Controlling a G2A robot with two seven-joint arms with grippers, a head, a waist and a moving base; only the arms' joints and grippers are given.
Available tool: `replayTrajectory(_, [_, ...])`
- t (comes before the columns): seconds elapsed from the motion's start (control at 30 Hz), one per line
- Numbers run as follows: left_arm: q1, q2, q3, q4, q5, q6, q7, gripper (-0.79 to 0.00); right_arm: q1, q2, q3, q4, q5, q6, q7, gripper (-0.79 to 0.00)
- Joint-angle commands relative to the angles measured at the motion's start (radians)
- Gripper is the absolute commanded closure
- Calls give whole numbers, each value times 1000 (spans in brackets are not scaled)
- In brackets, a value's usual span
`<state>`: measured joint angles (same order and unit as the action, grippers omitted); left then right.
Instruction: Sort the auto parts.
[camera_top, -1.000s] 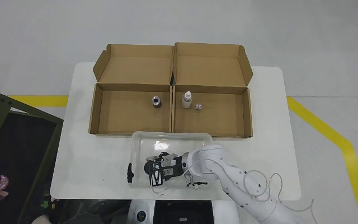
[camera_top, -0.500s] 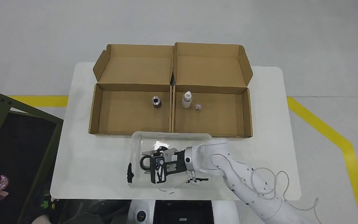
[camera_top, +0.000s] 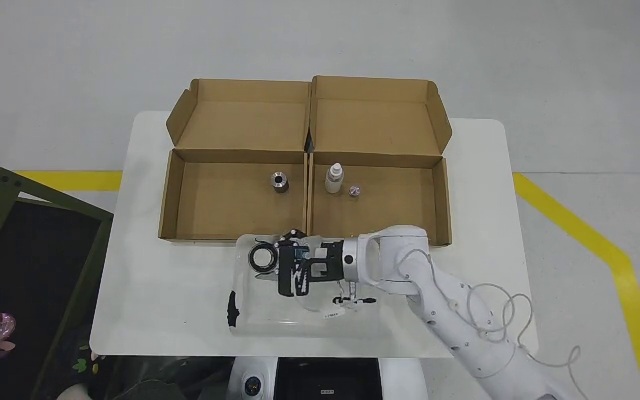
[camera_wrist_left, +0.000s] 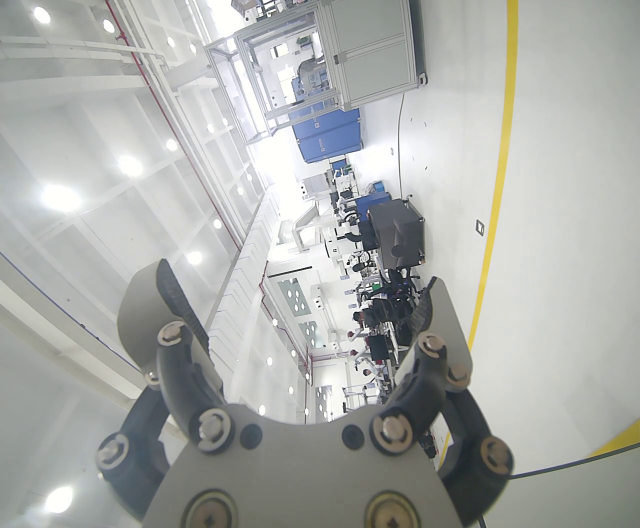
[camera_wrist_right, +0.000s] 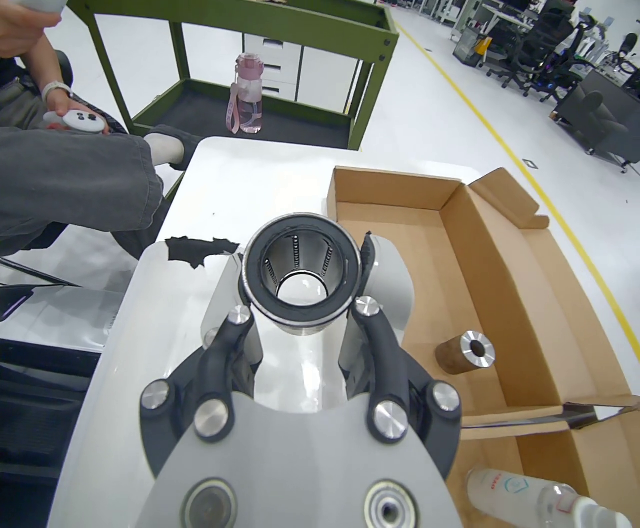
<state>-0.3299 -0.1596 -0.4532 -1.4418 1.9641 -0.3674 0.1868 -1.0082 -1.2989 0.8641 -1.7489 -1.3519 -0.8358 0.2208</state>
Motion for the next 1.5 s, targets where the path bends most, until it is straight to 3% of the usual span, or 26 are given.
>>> replayTrajectory(0.0, [0, 0, 0, 0, 0, 0, 0, -785, 12, -1, 6, 3, 13, 10, -2, 0])
replayTrajectory(0.5, [0, 0, 0, 0, 0, 0, 0, -785, 175, -37, -22, 200, 128, 99, -3, 0])
replayTrajectory(1.47, [0, 0, 0, 0, 0, 0, 0, -785, 381, -151, -232, 558, 54, 228, 113, 0])
